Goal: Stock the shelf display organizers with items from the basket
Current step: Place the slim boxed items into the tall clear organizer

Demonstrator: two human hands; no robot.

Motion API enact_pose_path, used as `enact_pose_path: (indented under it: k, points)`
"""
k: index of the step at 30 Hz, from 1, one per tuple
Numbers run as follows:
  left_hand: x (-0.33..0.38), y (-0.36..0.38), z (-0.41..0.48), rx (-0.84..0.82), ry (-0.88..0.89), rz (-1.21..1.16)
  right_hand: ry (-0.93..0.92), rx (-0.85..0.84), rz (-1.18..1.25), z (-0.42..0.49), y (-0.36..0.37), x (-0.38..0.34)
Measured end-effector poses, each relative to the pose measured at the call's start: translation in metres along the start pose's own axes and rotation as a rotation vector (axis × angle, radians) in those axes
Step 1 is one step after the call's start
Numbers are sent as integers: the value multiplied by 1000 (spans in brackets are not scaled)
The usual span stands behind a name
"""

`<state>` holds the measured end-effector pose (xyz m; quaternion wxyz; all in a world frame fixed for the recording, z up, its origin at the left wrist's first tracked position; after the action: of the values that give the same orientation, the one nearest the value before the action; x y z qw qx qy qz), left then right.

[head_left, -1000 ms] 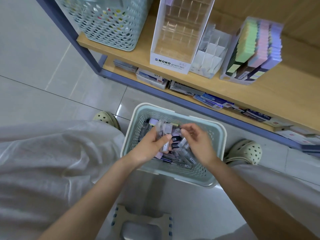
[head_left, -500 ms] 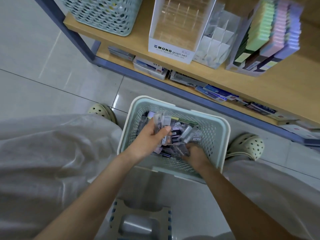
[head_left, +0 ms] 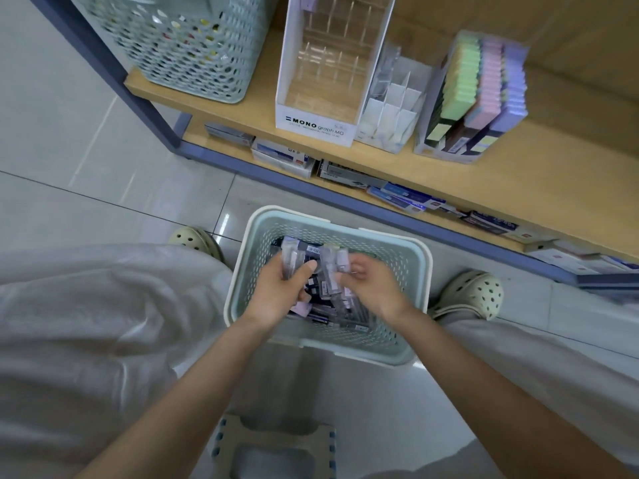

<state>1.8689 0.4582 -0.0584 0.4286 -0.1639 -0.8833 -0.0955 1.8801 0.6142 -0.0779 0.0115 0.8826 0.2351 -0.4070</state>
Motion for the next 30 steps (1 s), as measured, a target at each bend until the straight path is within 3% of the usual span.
enact_pose_path:
  k: [3,9,15,21,27,30]
  points:
    - [13,9,-8,-9,54,-36,-140,-10,109,-14,3,-38]
    - [36,14,-22,56,88,-111,-235,-15,60,-38,-1,-72]
    - [58,10,-32,92,134,-101,-186,34,43,-57,-25,-80]
    - [85,-1,-21,101,169,-16,-265,270,-275,-60,-84,-110]
    - [114,-9,7,124,245,1,-442,534,-283,-48,-137,-160]
    - [125,-13,17,135,272,-8,-434,595,-373,-21,-155,-174]
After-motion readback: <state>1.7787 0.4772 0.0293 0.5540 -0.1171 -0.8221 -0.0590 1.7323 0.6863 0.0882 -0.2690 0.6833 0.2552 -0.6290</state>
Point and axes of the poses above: each hand's wrist, its own z-axis towards the middle knuckle, its own y-axis out of the palm, x = y × z, the point moved 6 cm from there along z, towards the middle knuckle, and after that the axes turned 14 degrees about -x, right-handed, at the moved point
